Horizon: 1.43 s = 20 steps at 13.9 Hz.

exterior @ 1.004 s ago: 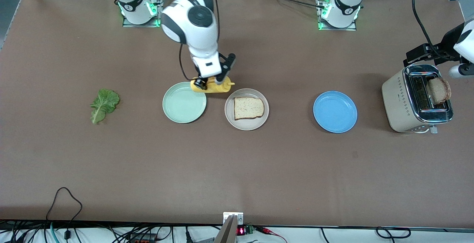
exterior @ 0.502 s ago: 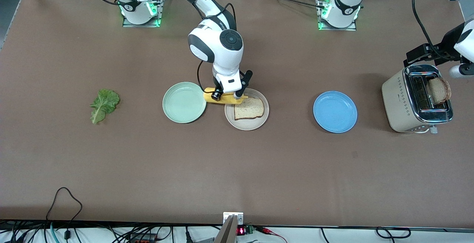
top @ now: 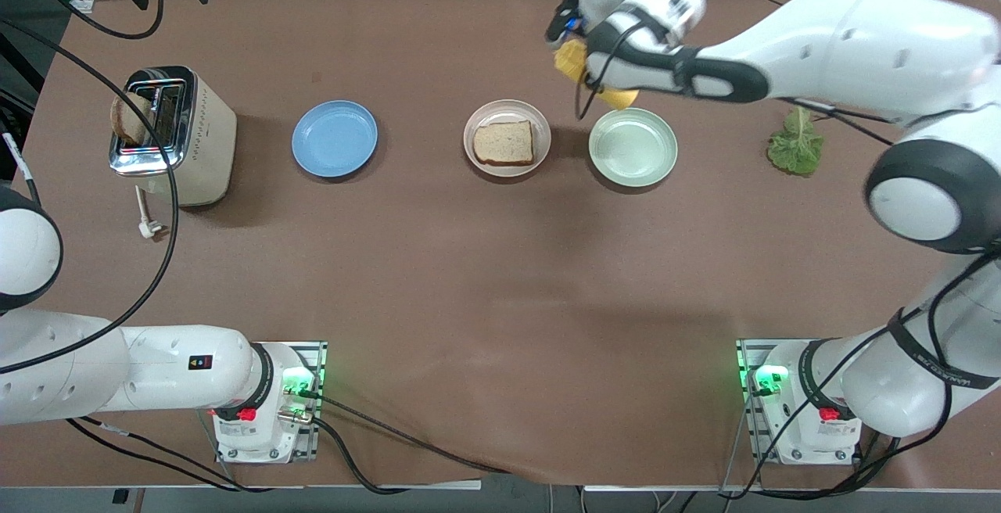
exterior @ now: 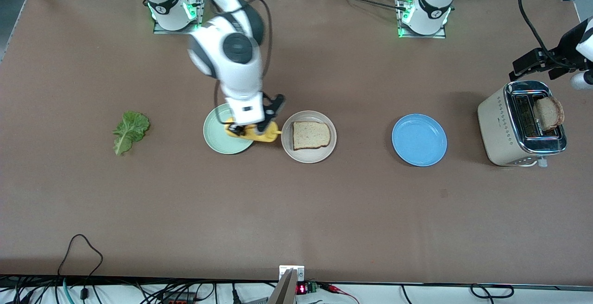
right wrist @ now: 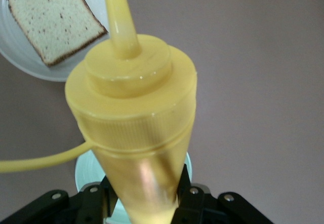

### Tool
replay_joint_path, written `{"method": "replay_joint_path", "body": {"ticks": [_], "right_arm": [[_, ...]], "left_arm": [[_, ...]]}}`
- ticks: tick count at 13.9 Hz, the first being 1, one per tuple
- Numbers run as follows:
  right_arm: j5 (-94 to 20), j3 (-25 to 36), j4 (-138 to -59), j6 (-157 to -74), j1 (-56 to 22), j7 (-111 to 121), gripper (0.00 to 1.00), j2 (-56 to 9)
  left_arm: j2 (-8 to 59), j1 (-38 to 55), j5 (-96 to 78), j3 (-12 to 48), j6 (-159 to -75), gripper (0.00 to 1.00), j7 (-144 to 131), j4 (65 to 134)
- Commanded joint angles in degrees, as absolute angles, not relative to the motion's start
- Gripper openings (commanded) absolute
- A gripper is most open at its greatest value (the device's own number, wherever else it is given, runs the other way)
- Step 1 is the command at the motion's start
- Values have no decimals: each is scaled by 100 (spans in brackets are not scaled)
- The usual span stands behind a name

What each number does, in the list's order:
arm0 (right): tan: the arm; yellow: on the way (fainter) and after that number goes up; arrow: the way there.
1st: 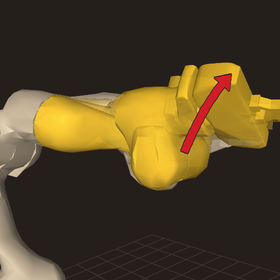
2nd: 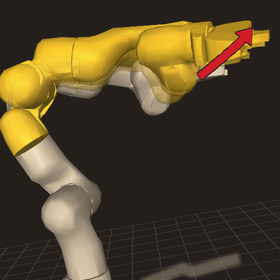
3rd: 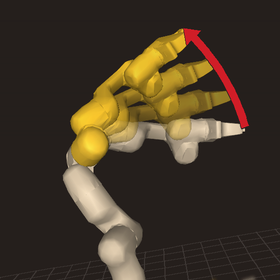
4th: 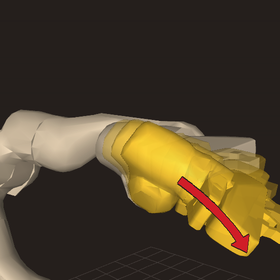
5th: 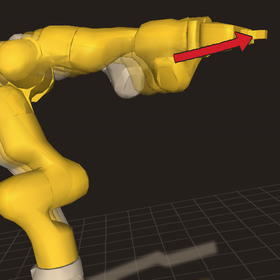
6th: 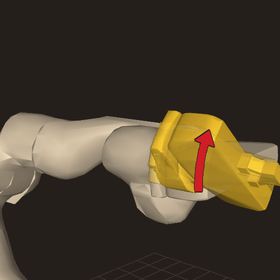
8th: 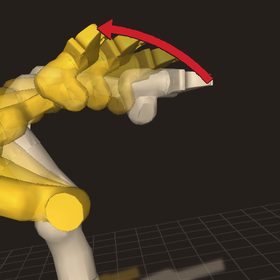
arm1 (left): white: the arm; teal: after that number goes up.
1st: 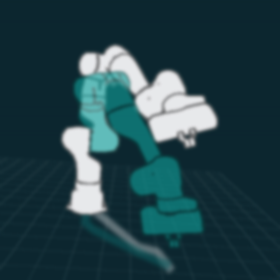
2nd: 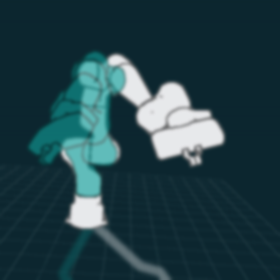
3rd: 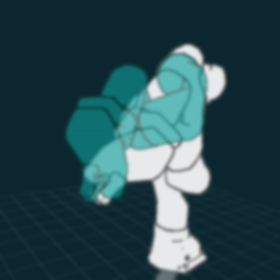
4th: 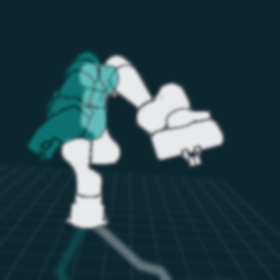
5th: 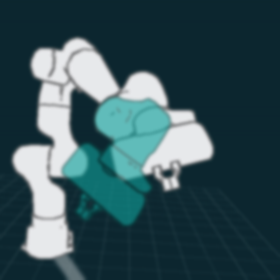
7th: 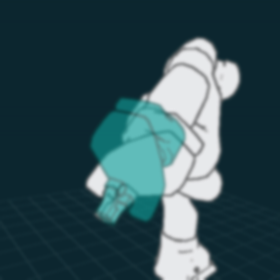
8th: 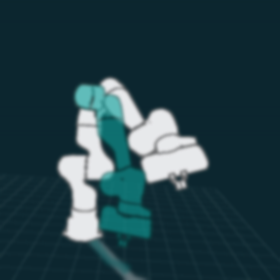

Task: Make sandwich in beige plate with both arms
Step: 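Return the bottle beside the lettuce and release it with the right gripper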

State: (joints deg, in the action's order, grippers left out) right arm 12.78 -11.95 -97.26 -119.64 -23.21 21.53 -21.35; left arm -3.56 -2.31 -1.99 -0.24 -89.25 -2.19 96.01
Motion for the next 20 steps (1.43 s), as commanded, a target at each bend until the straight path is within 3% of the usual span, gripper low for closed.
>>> {"method": "replay_joint_path", "body": {"ticks": [1, 4, 11, 15, 20], "right_arm": [[321, -1792, -10922, -12032, -911, 3675, 0, -812], [-1068, -1802, -11512, -12032, 137, 5812, 0, -168], [-3644, -1784, -12479, -12023, 1844, 9549, 0, -88], [-4692, -1775, -12841, -11989, 2416, 11203, 0, -412], [-5387, -1767, -12902, -11962, 2856, 12707, 0, -1326]], "left_arm": [[-598, -264, -193, 35, -9088, 100, -273, 9905], [-580, -264, -193, 35, -9070, 100, -237, 9905], [-554, -264, -185, 26, -9018, 100, -220, 9914], [-519, -255, -185, 26, -9044, 100, -220, 9914], [-492, -246, -185, 35, -9053, 100, -237, 9905]]}}
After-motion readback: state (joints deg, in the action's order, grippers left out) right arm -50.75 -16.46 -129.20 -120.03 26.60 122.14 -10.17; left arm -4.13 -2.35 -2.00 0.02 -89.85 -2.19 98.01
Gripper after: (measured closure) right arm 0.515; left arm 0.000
